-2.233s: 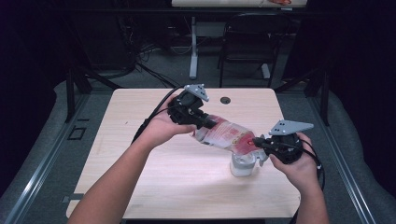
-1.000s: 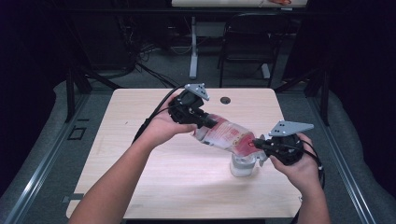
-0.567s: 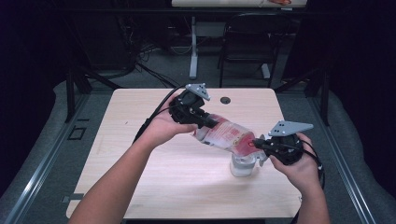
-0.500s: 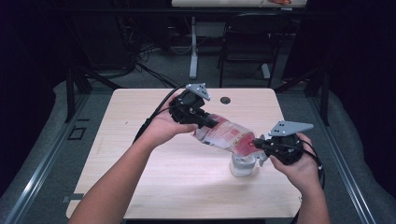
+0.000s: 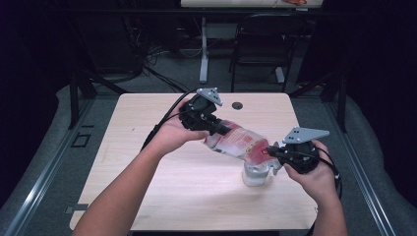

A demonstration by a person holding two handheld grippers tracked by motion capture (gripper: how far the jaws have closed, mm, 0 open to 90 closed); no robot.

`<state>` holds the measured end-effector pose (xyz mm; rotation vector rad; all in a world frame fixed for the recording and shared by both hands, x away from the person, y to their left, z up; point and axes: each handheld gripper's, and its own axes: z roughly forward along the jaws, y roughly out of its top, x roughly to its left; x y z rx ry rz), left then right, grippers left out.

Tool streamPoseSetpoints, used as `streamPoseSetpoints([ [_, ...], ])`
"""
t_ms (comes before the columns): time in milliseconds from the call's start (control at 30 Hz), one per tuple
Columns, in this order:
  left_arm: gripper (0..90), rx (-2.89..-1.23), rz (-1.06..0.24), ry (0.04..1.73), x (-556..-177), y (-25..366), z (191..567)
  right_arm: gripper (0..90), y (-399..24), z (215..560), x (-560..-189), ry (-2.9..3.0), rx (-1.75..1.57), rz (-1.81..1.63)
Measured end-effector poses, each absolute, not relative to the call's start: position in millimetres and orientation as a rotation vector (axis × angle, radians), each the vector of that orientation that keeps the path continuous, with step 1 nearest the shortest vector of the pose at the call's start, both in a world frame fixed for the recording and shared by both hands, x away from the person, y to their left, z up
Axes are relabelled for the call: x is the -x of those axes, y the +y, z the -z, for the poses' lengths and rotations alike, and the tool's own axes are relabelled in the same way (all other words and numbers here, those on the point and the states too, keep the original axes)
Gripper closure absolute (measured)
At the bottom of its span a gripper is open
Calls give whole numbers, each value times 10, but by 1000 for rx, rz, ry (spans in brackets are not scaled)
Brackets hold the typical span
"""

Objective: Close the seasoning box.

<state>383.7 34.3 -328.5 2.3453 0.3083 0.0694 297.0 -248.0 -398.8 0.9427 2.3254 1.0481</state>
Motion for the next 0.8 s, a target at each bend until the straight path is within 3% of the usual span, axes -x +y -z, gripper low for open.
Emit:
streamPoseSetpoints([
  [800,772,-2344,-65,307,-3836,319,3273,900,-2478,3994,-2976,2329,-943,-1039],
])
